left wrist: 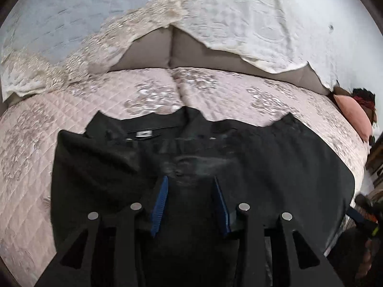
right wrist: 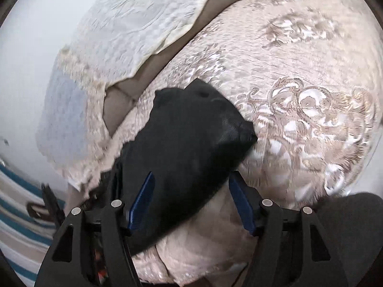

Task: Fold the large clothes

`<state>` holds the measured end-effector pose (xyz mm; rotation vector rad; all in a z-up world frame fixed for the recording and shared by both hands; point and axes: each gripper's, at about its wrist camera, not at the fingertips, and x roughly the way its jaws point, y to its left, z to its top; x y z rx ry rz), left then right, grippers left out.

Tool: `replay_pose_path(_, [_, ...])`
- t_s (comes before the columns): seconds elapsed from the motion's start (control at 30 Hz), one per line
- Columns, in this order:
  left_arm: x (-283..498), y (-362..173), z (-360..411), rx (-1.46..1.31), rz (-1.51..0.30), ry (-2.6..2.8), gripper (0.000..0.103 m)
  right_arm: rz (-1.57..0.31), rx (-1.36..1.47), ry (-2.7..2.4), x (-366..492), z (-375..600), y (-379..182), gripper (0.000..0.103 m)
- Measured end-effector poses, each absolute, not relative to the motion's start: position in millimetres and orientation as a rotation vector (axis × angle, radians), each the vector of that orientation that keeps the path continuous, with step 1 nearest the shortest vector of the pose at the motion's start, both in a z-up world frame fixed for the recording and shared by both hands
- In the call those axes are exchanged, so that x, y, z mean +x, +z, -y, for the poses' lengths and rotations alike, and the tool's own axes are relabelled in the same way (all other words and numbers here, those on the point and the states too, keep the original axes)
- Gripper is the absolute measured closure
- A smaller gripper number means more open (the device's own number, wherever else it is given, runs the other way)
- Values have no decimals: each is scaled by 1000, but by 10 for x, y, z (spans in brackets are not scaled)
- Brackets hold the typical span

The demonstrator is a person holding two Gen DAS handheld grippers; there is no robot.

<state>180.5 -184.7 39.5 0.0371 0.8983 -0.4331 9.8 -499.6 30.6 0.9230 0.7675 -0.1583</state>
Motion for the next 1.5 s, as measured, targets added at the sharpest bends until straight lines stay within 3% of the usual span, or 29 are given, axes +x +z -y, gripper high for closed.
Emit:
replay_pose_path(0.5, [1835, 114, 2139, 194, -876, -328, 61, -716, 943, -196, 444, 5135, 117, 37])
replay_pose_path(0.57, [1833, 112, 2147, 199, -874, -324, 60, -726, 939, -200, 456, 5149, 130, 61])
replay_pose_path(0.63, [1827, 108, 2164, 207, -873, -321, 60, -728, 949, -189, 432, 5191, 164, 76])
replay_pose_path(0.73, [1817, 103, 2188, 218, -871, -317, 60, -690, 896, -126, 403, 5082, 488, 83])
replay_pose_path(0.93, [1830, 234, 2078, 159, -903, -364, 60, -618, 772, 60, 498, 4573, 1181, 85])
replay_pose_path(1.13, [1695, 751, 1310, -102, -848, -383, 60, -650, 623, 255, 701, 3764, 1498, 85])
replay_pose_path(1.3, [1614, 895, 537, -186, -809, -269, 60, -746, 542, 408, 888, 3046, 1325, 85])
replay_pose_path(1.5, [1462, 826, 27, -215, -832, -198, 60, -945, 408, 537, 1071, 2203, 700, 85])
